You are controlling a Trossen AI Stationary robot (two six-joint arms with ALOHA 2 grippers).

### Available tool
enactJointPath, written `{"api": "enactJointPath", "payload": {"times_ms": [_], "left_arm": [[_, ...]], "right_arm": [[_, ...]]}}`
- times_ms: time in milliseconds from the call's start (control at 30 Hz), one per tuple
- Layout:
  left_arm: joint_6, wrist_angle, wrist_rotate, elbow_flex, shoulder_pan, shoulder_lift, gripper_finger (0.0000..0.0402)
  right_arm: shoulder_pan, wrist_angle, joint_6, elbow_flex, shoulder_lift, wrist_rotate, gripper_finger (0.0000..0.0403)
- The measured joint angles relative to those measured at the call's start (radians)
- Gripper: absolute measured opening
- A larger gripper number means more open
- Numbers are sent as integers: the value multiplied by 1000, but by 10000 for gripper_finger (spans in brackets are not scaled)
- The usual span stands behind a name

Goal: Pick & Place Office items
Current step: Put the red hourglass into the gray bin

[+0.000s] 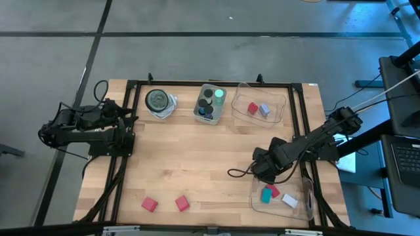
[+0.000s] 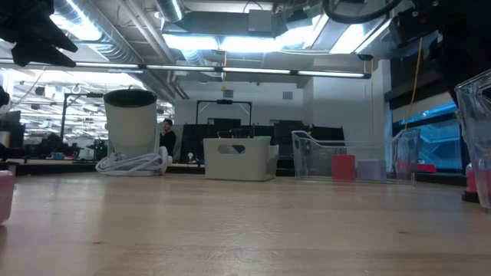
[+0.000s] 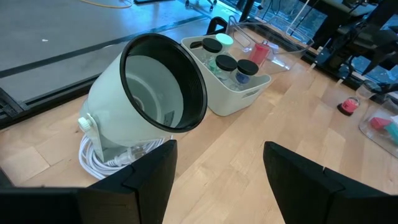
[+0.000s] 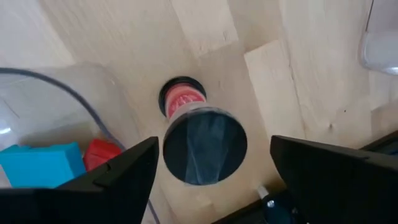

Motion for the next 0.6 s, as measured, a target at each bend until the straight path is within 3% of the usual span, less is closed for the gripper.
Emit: {"api": "enactJointPath", "payload": {"times_ms": [600], "left_arm": [[0, 0, 0, 0, 0, 0, 237]], "right_arm": [[4, 68, 18, -84, -1, 1, 312]]}}
